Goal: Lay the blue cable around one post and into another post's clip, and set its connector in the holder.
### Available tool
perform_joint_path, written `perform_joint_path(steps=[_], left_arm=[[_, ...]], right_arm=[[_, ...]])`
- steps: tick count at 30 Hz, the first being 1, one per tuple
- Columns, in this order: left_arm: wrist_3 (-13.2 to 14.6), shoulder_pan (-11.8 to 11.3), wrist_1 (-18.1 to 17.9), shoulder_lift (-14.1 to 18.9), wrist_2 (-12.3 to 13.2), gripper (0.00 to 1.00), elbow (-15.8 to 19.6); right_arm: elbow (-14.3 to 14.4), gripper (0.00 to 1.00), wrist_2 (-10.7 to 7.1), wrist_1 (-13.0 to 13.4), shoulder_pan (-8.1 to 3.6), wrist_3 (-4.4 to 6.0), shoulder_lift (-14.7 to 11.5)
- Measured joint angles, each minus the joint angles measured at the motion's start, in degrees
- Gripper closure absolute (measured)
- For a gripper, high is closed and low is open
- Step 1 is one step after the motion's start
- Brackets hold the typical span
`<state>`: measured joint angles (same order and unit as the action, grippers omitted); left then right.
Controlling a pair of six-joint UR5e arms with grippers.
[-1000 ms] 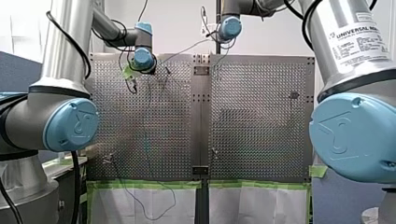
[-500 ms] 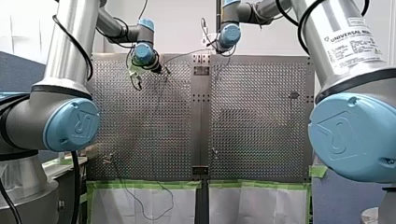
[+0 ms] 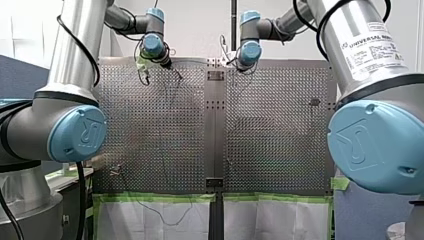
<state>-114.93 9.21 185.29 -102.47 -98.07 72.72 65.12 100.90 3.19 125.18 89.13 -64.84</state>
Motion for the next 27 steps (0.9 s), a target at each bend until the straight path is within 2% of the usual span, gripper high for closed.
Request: perform_joint_path(steps=[5, 10, 17, 27], left_arm=[[1.16, -0.06, 0.45, 0.50, -0.22, 0.00, -2.40], [1.21, -0.07, -1.43, 1.98, -0.25, 0.00, -3.67], [1.38, -0.01, -5.04, 2.41, -0.28, 0.00, -0.77], [0.92, -0.19, -10.29, 2.42, -0.50, 0.00, 4.45]], right_arm=[[2.33, 1.00, 0.01, 0.48, -0.45, -0.13, 0.11], [4.34, 1.00, 0.01, 0.99, -0.56, -0.42, 0.21], [6.87, 1.00, 0.01, 2.86, -0.58, -0.48, 0.33], [7.16, 1.00, 0.01, 3.31, -0.58, -0.24, 0.46]])
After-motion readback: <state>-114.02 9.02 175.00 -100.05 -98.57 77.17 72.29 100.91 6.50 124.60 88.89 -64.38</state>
